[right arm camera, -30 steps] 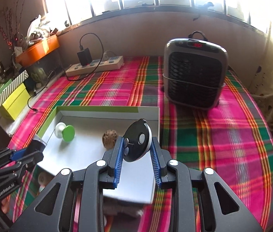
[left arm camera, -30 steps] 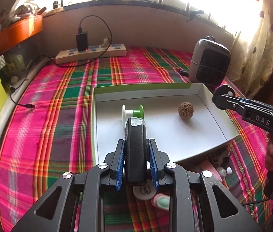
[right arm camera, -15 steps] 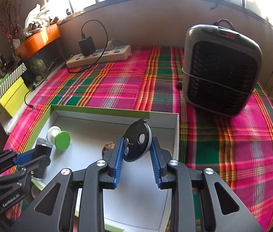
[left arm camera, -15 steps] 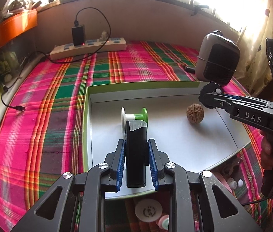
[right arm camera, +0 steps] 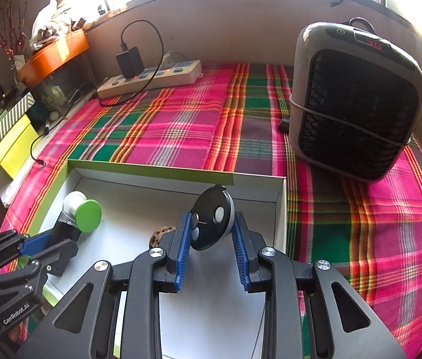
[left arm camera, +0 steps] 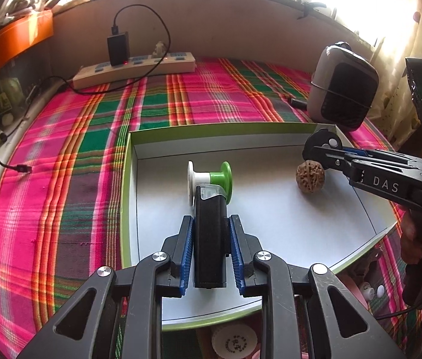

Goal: Organize objects
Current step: 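Carry the black block and black disc over the white tray with both grippers, then lower both black objects into the tray and open both grippers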

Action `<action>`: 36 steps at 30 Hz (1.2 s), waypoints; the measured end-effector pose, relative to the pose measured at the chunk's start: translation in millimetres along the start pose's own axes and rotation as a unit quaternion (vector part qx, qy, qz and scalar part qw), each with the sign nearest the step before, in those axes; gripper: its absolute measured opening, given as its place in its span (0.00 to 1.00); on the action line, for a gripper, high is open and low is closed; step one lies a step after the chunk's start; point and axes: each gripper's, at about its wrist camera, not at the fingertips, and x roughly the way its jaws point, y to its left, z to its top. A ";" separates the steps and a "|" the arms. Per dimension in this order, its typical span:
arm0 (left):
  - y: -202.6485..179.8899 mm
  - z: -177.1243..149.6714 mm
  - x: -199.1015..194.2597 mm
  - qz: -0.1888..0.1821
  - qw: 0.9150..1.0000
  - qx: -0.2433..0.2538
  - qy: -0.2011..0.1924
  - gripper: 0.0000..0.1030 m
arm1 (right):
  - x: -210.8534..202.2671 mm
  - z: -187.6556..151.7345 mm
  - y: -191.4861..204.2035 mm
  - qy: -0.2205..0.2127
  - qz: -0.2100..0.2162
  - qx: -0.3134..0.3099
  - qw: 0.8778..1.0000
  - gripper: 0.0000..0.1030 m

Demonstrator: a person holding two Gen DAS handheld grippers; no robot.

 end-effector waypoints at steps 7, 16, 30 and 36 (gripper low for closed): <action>-0.2 0.4 2.3 0.001 1.000 0.002 0.000 0.21 | 1.5 -1.0 0.3 0.000 0.000 0.001 1.000 0.28; 0.4 0.9 2.9 0.003 1.000 0.003 0.001 0.21 | 2.5 -1.2 2.5 -0.002 -0.004 0.001 1.000 0.28; -2.4 0.8 2.8 -0.001 1.000 0.003 0.001 0.30 | 2.8 -1.6 4.2 -0.006 -0.007 0.006 1.000 0.33; -3.8 0.0 -0.8 0.002 1.000 0.004 -0.002 0.32 | 0.0 -1.7 5.1 -0.010 -0.007 0.008 1.000 0.38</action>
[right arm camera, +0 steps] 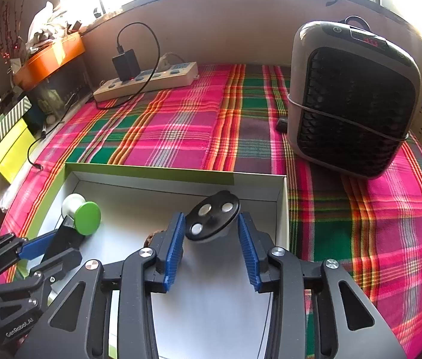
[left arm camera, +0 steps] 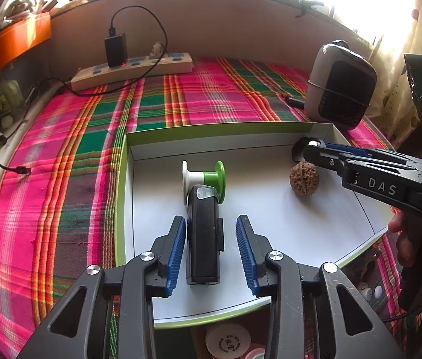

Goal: Organize objects
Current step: 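Lower both black objects into the tray and open both grippers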

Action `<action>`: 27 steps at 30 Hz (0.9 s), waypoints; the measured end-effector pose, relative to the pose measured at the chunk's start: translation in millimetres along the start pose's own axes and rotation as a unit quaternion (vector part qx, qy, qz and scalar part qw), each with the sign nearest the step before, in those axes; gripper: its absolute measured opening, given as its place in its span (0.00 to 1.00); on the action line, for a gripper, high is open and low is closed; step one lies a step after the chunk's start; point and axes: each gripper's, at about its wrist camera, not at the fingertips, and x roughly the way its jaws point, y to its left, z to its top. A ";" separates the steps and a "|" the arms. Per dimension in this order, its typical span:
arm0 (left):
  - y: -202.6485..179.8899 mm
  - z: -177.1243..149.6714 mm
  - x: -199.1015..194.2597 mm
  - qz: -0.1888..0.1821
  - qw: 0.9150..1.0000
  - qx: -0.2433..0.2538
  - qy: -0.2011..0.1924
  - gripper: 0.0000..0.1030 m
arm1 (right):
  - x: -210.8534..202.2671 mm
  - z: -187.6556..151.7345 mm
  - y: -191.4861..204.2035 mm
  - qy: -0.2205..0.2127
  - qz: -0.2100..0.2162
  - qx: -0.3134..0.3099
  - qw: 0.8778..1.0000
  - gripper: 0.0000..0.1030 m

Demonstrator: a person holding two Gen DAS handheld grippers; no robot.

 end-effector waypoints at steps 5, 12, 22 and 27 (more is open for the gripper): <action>-3.7 -0.4 -8.8 0.001 1.000 0.004 -0.008 0.33 | -8.0 -1.3 0.0 -0.010 -0.001 0.002 1.000 0.39; -5.5 -4.7 -25.6 0.005 1.000 0.005 -0.021 0.34 | -23.2 -3.8 4.8 -0.024 -0.001 0.000 1.000 0.46; -4.3 -13.3 -51.2 0.004 0.999 -0.003 -0.041 0.36 | -45.2 -12.4 10.4 -0.041 0.000 -0.001 0.999 0.46; -0.2 -22.3 -63.3 0.006 0.999 -0.011 -0.048 0.36 | -58.5 -21.0 13.0 -0.051 0.001 0.001 0.999 0.46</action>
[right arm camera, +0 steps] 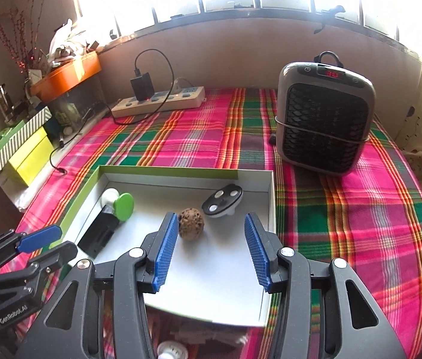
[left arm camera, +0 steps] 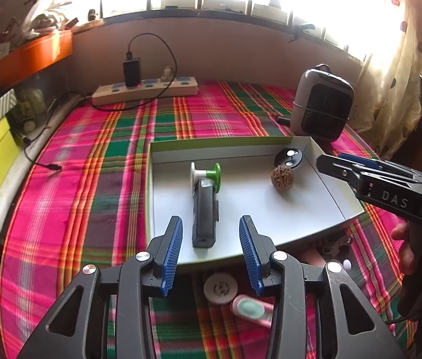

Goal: Organize objects
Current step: 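Lower both black objects into the tray and open both grippers, then withdraw both grippers from the tray toward the remaining objects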

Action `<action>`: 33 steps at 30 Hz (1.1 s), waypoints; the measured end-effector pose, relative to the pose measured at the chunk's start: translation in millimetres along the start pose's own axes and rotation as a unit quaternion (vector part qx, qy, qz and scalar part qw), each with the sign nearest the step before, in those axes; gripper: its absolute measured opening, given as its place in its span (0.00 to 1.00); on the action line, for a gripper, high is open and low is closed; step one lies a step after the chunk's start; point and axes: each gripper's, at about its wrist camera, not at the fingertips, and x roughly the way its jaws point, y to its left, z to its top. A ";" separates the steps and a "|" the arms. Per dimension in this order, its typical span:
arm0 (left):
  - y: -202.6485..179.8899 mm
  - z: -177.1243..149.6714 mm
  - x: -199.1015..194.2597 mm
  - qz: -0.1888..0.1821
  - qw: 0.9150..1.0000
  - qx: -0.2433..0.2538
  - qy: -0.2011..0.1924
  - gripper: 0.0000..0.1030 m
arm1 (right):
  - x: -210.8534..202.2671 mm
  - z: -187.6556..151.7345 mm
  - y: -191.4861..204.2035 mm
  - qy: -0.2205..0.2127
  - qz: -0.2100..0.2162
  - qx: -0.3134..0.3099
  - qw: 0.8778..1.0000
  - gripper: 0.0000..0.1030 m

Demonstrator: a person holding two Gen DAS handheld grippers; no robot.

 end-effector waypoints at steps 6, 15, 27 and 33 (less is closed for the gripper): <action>3.3 -16.0 -14.7 0.003 1.000 -0.006 -0.002 0.36 | -19.6 -20.0 2.5 -0.007 0.002 -0.008 1.000 0.46; -9.8 -41.3 -29.4 -0.015 1.000 -0.007 0.013 0.36 | -42.3 -59.6 9.9 -0.006 -0.007 -0.033 0.999 0.46; -31.3 -52.0 -20.8 -0.014 0.999 -0.011 0.045 0.36 | -51.3 -90.4 -0.6 0.006 -0.006 -0.014 1.000 0.46; -39.9 -53.4 -10.2 -0.001 0.998 -0.007 0.059 0.36 | -52.2 -95.5 -6.2 0.009 -0.004 -0.007 1.000 0.47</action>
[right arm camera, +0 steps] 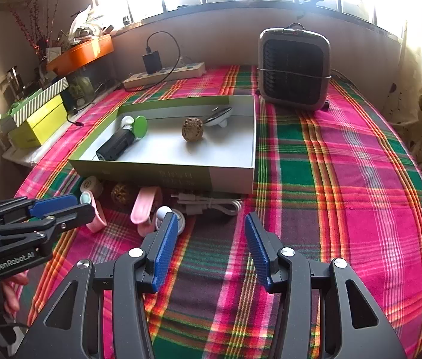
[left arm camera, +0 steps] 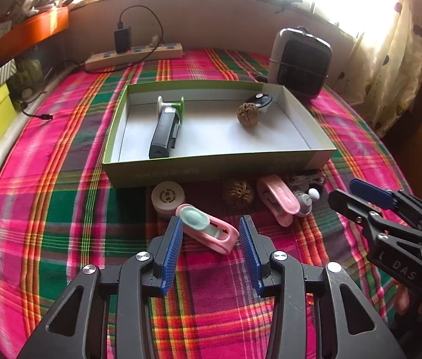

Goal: Organize objects
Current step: 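Withdraw both grippers from the tray toward the remaining objects, then approach the pink-and-mint clip with the left gripper while the right grasps the white dome knob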

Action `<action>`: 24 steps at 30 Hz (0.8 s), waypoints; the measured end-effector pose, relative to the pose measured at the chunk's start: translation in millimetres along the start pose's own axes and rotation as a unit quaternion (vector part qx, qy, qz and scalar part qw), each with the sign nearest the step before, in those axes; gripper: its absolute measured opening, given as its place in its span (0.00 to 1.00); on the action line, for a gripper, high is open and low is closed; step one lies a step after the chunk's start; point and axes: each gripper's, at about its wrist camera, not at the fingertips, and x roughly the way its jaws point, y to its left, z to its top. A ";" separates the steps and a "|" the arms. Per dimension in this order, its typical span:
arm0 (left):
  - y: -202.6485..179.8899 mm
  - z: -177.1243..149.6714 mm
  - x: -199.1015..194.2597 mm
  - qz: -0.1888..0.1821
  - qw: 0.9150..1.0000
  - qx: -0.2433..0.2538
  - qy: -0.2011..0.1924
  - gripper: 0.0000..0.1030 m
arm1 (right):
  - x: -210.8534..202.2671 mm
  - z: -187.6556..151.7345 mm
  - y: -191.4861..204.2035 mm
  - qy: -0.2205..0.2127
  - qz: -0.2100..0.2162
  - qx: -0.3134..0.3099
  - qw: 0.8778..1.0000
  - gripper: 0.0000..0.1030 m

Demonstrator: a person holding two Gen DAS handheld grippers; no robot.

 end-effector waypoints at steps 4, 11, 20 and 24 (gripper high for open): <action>-0.6 0.2 4.5 0.014 1.000 -0.002 0.005 0.37 | 0.6 -1.6 -1.1 0.002 0.002 0.001 1.000 0.47; 0.3 -0.7 3.7 0.026 1.000 -0.001 0.007 0.38 | 3.4 -2.6 1.1 0.007 0.007 -0.002 1.000 0.47; 11.6 -8.4 -4.6 0.042 0.999 -0.002 0.008 0.38 | 5.1 -2.9 3.4 0.010 0.010 -0.002 1.000 0.47; 19.4 -11.6 -9.4 0.051 0.999 -0.004 0.005 0.38 | 6.2 -5.6 8.5 0.016 0.014 -0.010 1.000 0.47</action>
